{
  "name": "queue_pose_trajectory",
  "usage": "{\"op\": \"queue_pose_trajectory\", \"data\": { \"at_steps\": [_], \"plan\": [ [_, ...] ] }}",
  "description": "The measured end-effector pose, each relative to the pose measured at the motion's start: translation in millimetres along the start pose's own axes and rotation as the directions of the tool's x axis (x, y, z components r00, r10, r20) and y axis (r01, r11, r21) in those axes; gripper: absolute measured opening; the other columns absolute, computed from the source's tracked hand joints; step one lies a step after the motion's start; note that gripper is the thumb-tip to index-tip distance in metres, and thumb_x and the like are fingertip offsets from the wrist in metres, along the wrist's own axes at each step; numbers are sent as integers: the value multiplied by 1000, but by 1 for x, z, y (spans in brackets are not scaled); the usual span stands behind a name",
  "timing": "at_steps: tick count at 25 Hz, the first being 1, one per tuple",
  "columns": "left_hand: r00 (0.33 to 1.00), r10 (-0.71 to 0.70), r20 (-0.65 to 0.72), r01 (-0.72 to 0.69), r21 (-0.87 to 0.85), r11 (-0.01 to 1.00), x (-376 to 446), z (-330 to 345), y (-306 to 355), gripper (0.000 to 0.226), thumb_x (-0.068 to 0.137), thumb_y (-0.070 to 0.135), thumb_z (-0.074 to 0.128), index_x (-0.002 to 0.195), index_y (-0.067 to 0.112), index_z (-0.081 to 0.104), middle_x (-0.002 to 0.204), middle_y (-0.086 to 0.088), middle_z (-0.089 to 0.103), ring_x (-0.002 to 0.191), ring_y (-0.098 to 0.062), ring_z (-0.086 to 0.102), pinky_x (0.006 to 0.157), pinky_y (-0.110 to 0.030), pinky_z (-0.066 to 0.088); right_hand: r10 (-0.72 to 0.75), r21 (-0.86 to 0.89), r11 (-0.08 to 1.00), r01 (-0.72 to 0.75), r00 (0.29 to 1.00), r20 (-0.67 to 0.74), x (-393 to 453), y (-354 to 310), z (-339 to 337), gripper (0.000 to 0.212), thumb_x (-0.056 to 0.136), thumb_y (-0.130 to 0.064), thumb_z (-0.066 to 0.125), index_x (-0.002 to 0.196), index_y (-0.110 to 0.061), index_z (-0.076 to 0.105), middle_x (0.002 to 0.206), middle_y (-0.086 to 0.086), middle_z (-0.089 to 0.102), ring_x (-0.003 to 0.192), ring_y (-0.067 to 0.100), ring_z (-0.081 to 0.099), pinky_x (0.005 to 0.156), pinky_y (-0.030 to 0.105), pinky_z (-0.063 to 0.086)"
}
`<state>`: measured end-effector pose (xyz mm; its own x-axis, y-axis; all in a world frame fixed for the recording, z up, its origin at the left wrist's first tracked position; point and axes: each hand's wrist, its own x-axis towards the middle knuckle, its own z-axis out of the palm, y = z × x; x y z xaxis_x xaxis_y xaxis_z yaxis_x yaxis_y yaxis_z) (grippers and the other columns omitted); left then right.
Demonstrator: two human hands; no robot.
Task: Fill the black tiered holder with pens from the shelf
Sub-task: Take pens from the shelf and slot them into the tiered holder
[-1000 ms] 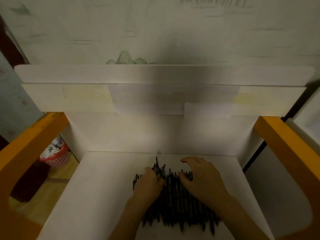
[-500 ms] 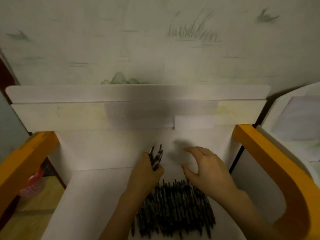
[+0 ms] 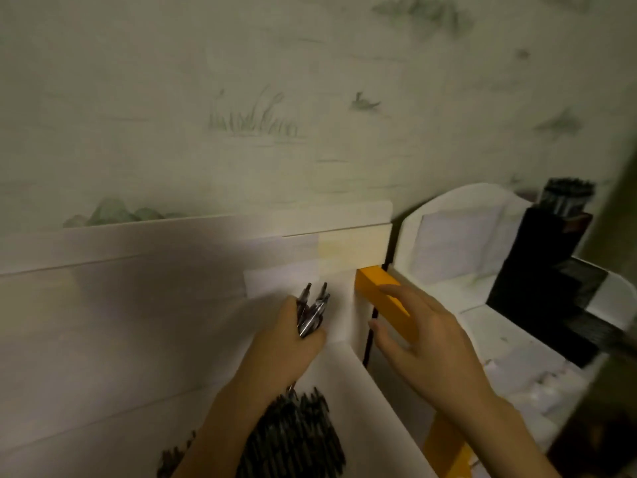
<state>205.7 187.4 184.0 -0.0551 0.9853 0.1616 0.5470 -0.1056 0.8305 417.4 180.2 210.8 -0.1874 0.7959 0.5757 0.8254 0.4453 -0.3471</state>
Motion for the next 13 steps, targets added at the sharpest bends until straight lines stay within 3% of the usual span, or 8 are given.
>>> {"op": "queue_pose_trajectory", "data": {
  "at_steps": [6,9,13],
  "plan": [
    [976,212,54,-210,-47,977,27,67,96,15,87,33,63,88,32,49,70,3,55,56,-9,52,55,-29,48,124,-60,989,-133,984,-130,-14,77,-72,51,87,-55,58,135,-41,47,134,-17,55,121,6,52,94,22,39],
    [960,266,90,-261,-69,963,35,127,145,17,85,34,66,86,29,51,67,6,55,51,-1,52,49,-18,45,158,-79,982,-174,972,-172,-29,135,-116,51,87,-52,60,134,-38,48,132,-16,56,119,4,52,93,19,42],
    [940,313,136,-306,-71,949,40,217,213,20,84,38,67,85,27,50,66,7,55,48,-2,51,48,-19,41,213,-109,965,-237,957,-196,-47,219,-175,52,86,-53,60,134,-41,46,130,-18,55,114,0,52,88,16,42]
  ]
}}
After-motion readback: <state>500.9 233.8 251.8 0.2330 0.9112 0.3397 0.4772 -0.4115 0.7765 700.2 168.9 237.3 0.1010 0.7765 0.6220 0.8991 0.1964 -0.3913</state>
